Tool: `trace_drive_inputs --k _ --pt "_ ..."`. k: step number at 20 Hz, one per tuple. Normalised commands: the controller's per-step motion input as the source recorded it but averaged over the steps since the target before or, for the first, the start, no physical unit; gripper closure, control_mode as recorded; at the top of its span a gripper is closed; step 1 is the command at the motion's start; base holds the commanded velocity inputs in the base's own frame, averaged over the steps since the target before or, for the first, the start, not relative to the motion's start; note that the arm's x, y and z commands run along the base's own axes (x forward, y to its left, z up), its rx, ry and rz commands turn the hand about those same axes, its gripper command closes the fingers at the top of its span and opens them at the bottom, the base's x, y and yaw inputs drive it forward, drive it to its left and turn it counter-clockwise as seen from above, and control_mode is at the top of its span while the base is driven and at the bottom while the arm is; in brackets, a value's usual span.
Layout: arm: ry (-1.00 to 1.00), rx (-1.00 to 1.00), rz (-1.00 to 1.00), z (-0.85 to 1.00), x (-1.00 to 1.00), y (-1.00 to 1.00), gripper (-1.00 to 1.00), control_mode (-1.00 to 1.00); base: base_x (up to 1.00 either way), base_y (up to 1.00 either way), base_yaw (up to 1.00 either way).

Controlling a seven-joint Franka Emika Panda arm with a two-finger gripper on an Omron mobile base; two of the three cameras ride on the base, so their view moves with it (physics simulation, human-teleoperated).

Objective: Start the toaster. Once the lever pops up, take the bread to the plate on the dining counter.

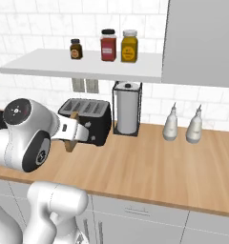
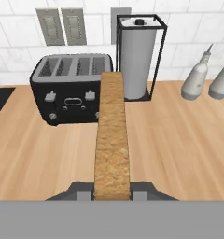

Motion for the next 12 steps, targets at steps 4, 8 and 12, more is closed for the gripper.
trace_drive_inputs --k 4,8,12 --pt "0.00 0.00 0.00 0.00 0.00 0.00 1.00 1.00 -0.47 0.21 0.04" --pt "0.00 0.00 0.00 0.00 0.00 0.00 1.00 1.00 -0.54 0.53 0.39" --pt "0.00 0.00 0.00 0.00 0.00 0.00 1.00 1.00 -0.31 0.60 0.76"
